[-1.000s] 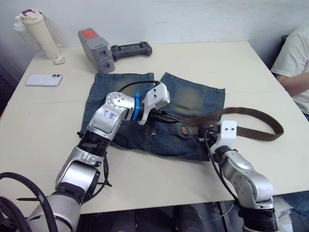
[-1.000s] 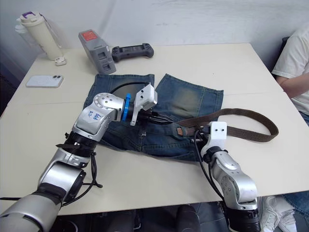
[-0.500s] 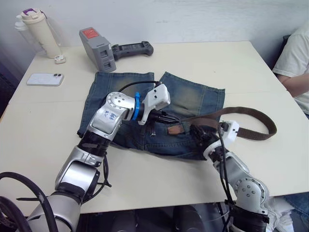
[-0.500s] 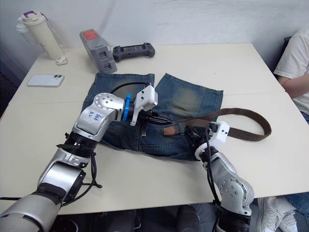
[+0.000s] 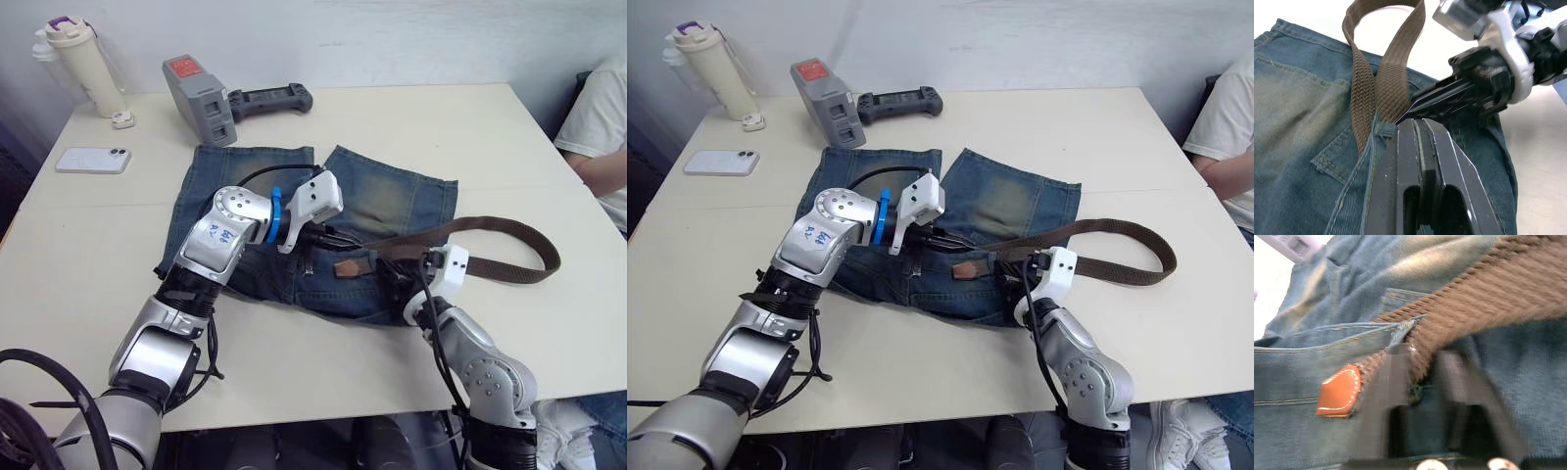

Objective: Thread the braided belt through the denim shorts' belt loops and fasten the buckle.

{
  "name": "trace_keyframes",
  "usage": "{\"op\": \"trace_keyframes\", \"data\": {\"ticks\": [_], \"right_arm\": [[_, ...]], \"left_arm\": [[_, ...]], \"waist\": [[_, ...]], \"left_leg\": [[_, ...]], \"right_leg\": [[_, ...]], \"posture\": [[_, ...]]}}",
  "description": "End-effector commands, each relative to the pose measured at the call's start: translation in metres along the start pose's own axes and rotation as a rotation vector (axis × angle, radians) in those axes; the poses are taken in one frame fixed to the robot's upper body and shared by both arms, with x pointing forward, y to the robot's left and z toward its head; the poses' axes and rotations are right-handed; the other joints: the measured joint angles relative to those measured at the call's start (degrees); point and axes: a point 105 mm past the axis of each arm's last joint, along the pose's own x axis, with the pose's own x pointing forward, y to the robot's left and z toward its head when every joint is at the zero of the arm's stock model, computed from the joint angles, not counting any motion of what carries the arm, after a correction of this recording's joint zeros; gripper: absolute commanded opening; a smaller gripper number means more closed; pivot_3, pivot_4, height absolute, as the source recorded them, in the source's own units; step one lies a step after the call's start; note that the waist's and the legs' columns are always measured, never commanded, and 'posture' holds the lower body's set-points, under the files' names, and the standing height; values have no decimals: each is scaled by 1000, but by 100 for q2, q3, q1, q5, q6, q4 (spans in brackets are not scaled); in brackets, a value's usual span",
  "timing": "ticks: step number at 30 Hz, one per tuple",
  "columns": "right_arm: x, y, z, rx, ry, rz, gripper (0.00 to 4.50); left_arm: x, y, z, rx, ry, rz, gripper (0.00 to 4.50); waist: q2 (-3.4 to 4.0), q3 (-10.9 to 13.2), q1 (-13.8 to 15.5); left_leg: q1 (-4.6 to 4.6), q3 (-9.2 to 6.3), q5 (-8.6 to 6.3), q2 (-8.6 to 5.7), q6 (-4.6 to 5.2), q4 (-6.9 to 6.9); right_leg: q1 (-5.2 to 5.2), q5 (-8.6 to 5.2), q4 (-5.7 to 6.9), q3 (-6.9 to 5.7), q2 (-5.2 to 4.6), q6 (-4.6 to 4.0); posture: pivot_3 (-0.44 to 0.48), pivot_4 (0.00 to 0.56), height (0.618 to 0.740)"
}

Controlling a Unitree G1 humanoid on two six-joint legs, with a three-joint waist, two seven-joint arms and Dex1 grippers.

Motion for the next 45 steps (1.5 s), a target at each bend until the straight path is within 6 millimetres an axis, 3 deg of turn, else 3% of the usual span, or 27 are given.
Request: {"op": "trace_keyframes", "data": {"ticks": [1, 4, 11, 15, 18, 22, 23, 29, 31, 34, 40, 45], "right_arm": [[-19, 4, 16, -40, -34, 21, 3130], [-34, 2, 27, -67, -50, 12, 4425], [-61, 13, 42, -182, -28, 53, 4425], [-75, 31, 39, -440, 98, 133, 4425], [-81, 28, 31, -614, 215, 119, 4425], [-78, 29, 30, -709, 259, 131, 3406], [-76, 29, 28, -718, 267, 127, 2809], [-57, 17, 12, -706, 293, 54, 297], [-52, 14, 8, -696, 296, 36, 137], [-46, 15, 5, -684, 288, 38, 0], [-39, 15, -6, -671, 296, 34, 0], [-36, 11, -15, -667, 315, 24, 0]], "left_arm": [[-3, -2, 5, 43, 3, -5, 0], [-4, -1, 3, 44, 9, -5, 0], [-2, -6, -6, 115, 38, -36, 0], [3, -10, -16, 209, 76, -48, 0], [4, -7, -20, 237, 99, -42, 0], [5, -3, -8, 238, 54, -37, 0], [5, -3, -7, 240, 52, -38, 0], [6, -3, -9, 238, 68, -66, 0], [8, -3, -9, 225, 67, -73, 0], [7, -1, -5, 205, 53, -78, 886], [14, 2, -13, 333, 127, -66, 3388], [32, -9, -33, 366, 171, -120, 3388]], "waist": [[0, 0, 58], [0, 0, 120], [2, 1, 136], [5, 4, 145], [4, 4, 180], [-1, 7, 237], [-1, 7, 244], [-6, 10, 251], [-6, 10, 253], [-6, 10, 251], [-6, 10, 250], [-6, 10, 253]], "left_leg": [[0, 0, 0, 0, 0, 0], [0, 0, 0, 0, 0, 1], [-1, 0, -1, -1, 1, 1], [-2, 1, -2, 0, 3, 2], [-2, -1, -2, 0, 4, 4], [-3, 1, -5, -2, 8, 9], [-4, 1, -5, -2, 9, 12], [-11, 1, -6, -3, 10, 13], [-12, 1, -6, -4, 10, 17], [-14, 1, -6, -4, 10, 19], [-14, 1, -6, -4, 10, 17], [-14, 1, -6, -4, 10, 18]], "right_leg": [[0, 0, -2, 0, 0, 0], [0, 0, -1, 0, 0, 0], [0, 0, -3, 0, -1, 0], [0, 0, -5, -1, 0, 0], [1, 0, -5, -3, 0, 0], [2, 0, -9, -2, -3, 0], [2, 0, -8, -2, -3, 0], [-2, 0, -7, -5, -4, 0], [-2, 0, -6, -5, -4, 0], [-2, 1, -6, -5, -4, 0], [-3, 1, -7, -5, -4, 0], [-2, 1, -7, -6, -4, 0]], "posture": [[0, 150, 740], [0, 150, 740], [0, 150, 740], [0, 150, 740], [0, 150, 740], [0, 150, 740], [0, 150, 740], [0, 150, 740], [0, 150, 740], [0, 150, 740], [0, 150, 740], [0, 150, 740]]}}
